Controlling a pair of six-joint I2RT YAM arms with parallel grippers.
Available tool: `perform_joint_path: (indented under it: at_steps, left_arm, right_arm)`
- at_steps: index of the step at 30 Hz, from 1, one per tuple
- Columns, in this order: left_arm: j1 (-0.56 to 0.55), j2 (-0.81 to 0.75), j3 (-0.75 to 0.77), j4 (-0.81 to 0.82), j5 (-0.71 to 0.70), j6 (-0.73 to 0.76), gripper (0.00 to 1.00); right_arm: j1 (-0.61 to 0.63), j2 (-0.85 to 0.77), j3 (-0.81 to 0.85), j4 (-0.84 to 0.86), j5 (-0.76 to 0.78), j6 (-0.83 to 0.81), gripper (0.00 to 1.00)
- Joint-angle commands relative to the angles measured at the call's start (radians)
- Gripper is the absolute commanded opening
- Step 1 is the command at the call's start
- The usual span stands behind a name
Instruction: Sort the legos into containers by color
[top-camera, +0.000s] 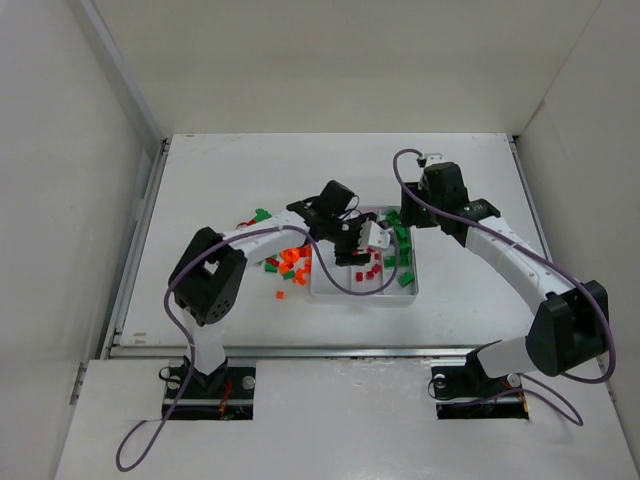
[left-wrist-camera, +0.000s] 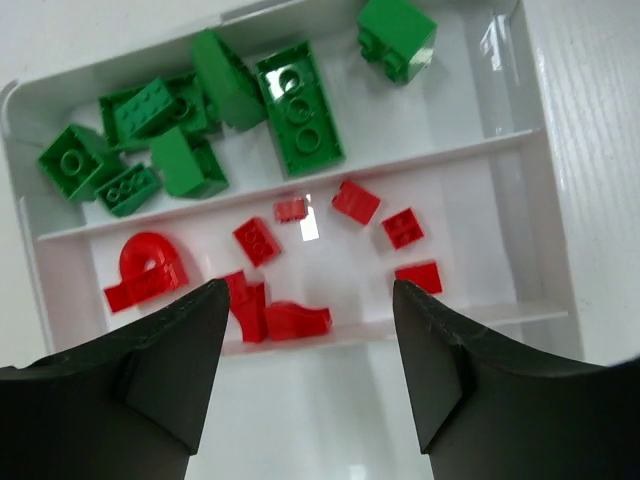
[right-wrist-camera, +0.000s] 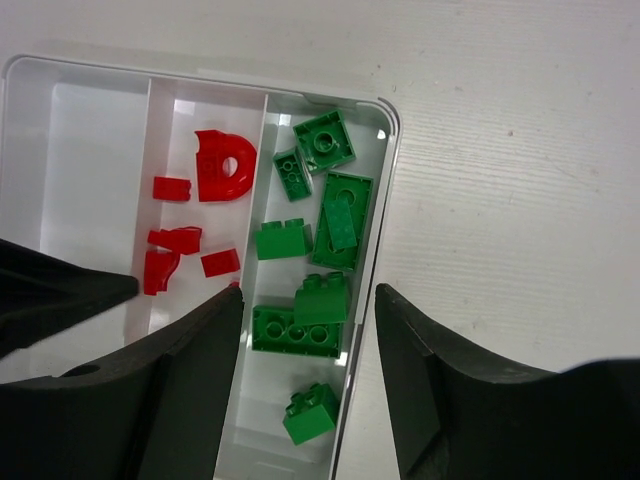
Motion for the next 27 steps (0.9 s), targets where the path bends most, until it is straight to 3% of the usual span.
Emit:
perform_joint_path:
  at_steps: [1, 4, 7, 9, 15, 19, 27]
  left_arm:
    - [0.052, -0.133, -0.017, -0.046, -0.001, 0.012, 0.64]
    - [0.065, -0.231, -0.092, -0.061, -0.036, 0.078, 0.62]
    - [0.112, -0.326, -0.157, -0.136, -0.057, 0.162, 0.48]
    - [0.16, -0.371, -0.228, -0.271, -0.082, 0.34, 0.43]
    - [0.27, -0.557, -0.437, -0.498, -0.146, 0.63, 0.43]
    - [0.292, -0.557, -0.479, -0.51, -0.146, 0.66, 0.47]
    - [0.32, -0.342, -0.412, -0.577, -0.133, 0.748, 0.5]
  right_arm:
    - [-0.006, -0.032, 0.004, 0.019, 0.014, 0.006, 0.61]
    - [-0.006, -0.019, 0.024, 0.019, -0.007, 0.006, 0.61]
    - [-0.006, 0.001, 0.05, 0.01, -0.007, 0.006, 0.61]
    - [-0.006, 0.001, 0.05, 0.01, -0.007, 0.006, 0.61]
    - [-0.006, 0.014, 0.059, 0.01, -0.007, 0.006, 0.61]
    - [-0.006, 0.053, 0.09, 0.01, -0.03, 0.006, 0.61]
    - [-0.006, 0.062, 0.09, 0.01, -0.021, 0.006, 0.61]
